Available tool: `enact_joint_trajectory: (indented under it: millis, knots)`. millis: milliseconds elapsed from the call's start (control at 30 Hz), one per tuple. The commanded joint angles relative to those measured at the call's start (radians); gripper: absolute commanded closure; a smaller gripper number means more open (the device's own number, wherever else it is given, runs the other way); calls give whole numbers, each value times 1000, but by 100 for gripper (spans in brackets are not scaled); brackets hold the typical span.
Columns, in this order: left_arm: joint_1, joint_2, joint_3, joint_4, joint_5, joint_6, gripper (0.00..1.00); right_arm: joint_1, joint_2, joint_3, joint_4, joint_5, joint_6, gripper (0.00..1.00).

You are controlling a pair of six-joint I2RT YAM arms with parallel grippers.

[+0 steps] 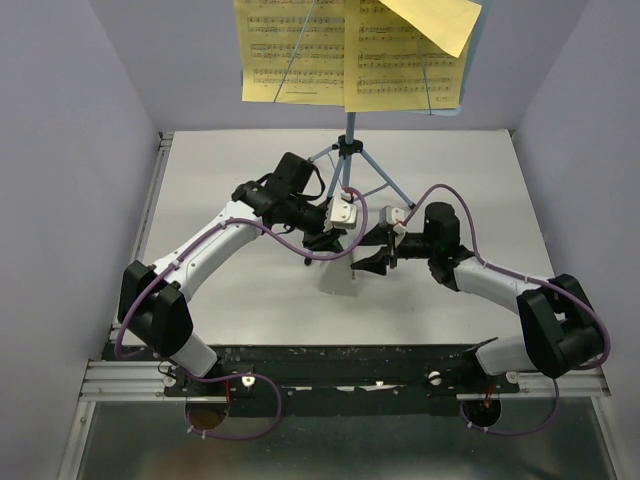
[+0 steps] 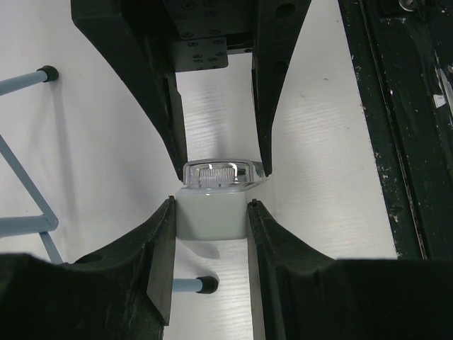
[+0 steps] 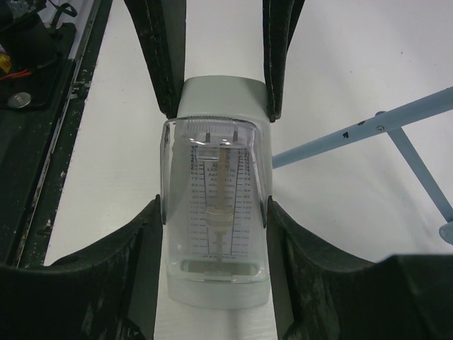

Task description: Pack up the instrument practice props

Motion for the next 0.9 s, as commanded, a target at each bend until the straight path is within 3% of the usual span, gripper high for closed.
enact_joint_trajectory:
  millis: [0,300,867]
  knots:
    - [3,27,-47,-126,-104,11,64,10,61,-35,-157,25,-44,100]
    - [11,9,-50,-151,-117,40,51,10,75,-14,-199,40,-67,100]
    - [43,-39,-87,-163,-140,72,50,12,108,53,-340,118,-122,100]
